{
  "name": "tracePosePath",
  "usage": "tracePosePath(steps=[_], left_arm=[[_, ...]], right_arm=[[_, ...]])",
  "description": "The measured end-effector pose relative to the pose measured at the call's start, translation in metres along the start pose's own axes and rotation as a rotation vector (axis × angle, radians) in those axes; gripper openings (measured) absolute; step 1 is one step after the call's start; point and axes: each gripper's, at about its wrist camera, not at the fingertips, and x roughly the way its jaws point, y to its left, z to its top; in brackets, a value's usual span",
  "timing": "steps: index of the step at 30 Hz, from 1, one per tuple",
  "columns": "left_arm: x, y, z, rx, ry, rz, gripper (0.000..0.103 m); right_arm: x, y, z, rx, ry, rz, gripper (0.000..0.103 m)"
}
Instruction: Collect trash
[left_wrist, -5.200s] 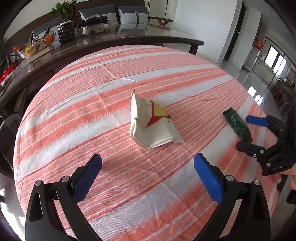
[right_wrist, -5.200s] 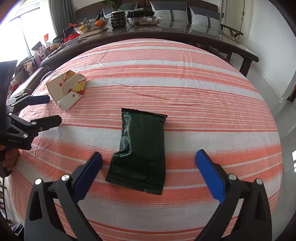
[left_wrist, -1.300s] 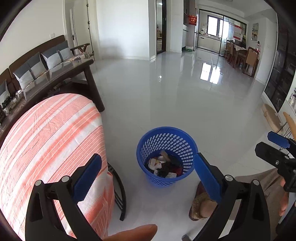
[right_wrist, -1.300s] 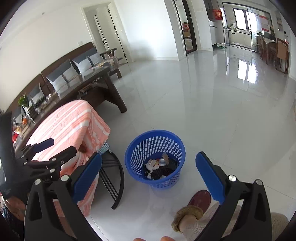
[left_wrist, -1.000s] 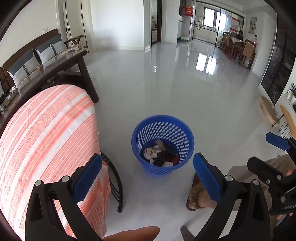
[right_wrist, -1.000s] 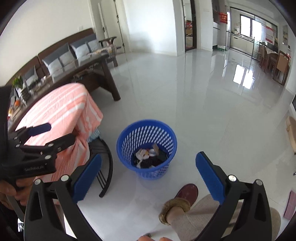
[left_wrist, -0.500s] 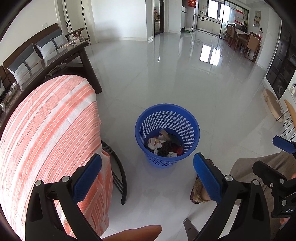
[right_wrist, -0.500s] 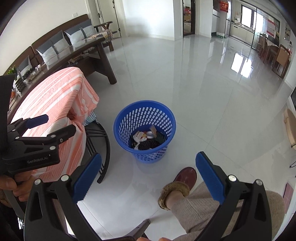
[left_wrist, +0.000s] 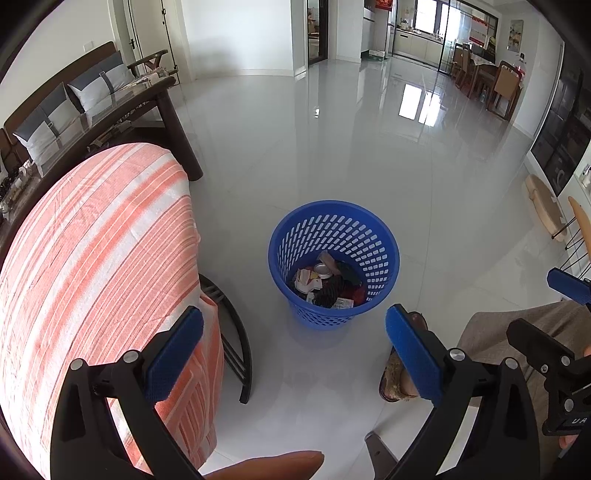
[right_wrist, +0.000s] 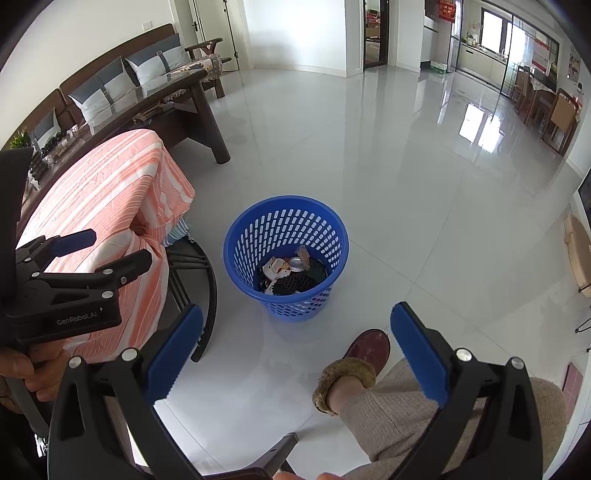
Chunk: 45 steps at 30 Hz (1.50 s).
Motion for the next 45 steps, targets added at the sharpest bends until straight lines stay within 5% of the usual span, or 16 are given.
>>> tracePosePath(steps=[45], left_arm=[[0.0047,-0.0026,-0.0057,0.008,0.010,-0.003,0.098]], right_arm=[[0.0059,0.0009,0.0009,-0.016,0.010,-0.003,0.098]])
